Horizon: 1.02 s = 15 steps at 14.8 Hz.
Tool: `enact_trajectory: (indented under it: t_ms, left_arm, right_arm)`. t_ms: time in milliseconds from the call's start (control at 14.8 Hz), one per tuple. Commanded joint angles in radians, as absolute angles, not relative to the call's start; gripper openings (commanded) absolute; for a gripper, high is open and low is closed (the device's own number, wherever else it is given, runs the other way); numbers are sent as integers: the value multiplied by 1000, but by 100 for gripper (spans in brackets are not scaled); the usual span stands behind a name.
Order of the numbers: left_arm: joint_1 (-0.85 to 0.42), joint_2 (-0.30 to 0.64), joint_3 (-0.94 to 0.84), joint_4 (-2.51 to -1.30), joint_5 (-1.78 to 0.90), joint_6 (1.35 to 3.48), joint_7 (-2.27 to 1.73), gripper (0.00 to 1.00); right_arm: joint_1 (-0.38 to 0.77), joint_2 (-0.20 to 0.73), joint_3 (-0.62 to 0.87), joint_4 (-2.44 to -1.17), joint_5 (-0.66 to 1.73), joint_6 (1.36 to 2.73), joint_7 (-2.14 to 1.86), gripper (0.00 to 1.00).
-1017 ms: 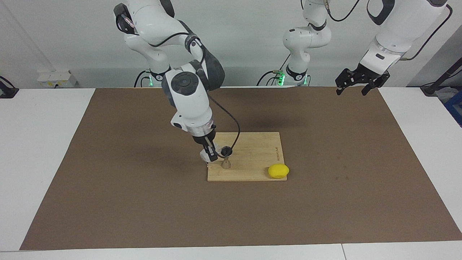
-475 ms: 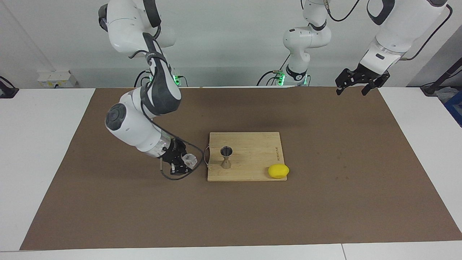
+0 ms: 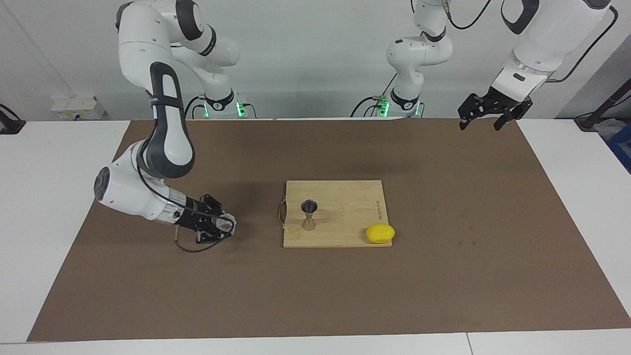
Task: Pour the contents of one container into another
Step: 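Carry the glass cup with the right gripper back toward its start spot, then lower the glass cup onto the table and open the right gripper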
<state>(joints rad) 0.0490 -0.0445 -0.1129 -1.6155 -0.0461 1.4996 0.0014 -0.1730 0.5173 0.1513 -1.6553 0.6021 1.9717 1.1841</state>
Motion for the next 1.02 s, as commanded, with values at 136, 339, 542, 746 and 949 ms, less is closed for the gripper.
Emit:
enact_trajectory:
  t_ms: [136, 339, 542, 746, 949]
  left_arm:
    - [40, -61, -106, -1638, -29, 1513, 3, 100]
    - [40, -63, -106, -1638, -29, 1513, 3, 100]
    - [40, -63, -106, -1638, -29, 1513, 3, 100]
    - [40, -61, -106, -1638, -29, 1513, 3, 100]
    - [40, -63, -106, -1638, -29, 1513, 3, 100]
  right_arm:
    - [-268, 477, 170, -1755, 676, 1968, 1069, 13]
    - [-319, 477, 170, -1773, 698, 1913, 1008, 13]
    - [-348, 479, 170, -1792, 703, 1899, 971, 14]
    - [-379, 476, 170, -1824, 727, 1894, 920, 14]
    - [-383, 466, 167, -1850, 727, 1904, 916, 45]
